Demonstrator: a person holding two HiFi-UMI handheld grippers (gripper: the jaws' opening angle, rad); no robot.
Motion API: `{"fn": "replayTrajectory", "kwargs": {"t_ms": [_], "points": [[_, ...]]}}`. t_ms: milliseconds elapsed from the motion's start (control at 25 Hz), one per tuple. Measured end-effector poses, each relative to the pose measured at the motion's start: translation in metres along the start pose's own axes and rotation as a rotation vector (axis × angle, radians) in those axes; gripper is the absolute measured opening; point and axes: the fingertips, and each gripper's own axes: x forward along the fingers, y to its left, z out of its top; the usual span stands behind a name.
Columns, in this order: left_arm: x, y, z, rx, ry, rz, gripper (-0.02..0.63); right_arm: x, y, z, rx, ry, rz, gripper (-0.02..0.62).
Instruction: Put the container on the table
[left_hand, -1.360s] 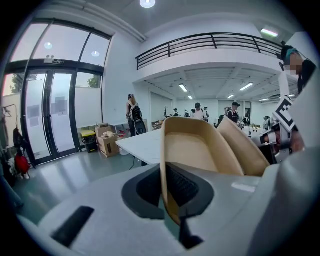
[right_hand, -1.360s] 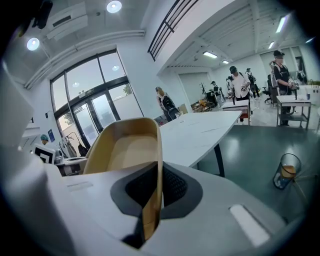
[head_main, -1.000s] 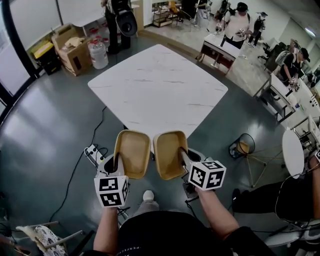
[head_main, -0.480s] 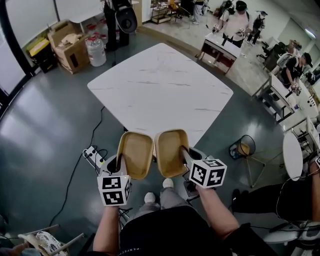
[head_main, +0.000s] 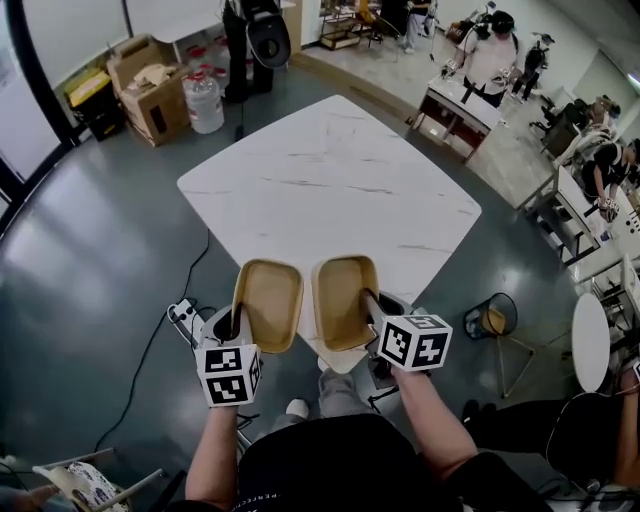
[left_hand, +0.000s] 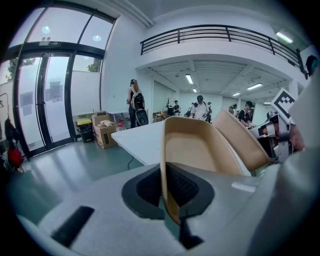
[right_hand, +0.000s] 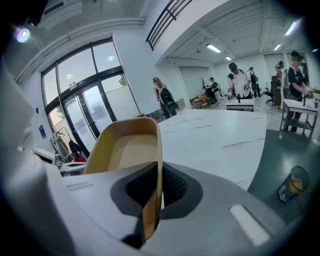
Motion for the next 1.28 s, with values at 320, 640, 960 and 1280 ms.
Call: {"fn": "replayTrajectory", "kwargs": {"t_ms": [320,640,960,1280], "points": [[0.069,-0.009,0.021,-0.01,0.044,0.052,0.005,0.05,-0.045,0.045,-0.04,0.039,0.033,0.003],[0.115,-0.008,0.028,-0.01,0.111,0.109,0.005,0.097,-0.081,0.067,-0.05,0.093,0.05,0.003],[0.155,-0.004,0.037,-0.013,0.144,0.142,0.005,0.139,-0.103,0.074,-0.073,0.153,0.056,0.003],[0.178,0.007,0.041,-0.029,0.175,0.176,0.005,0.174,-0.116,0.074,-0.079,0.209,0.053,0.005]]}}
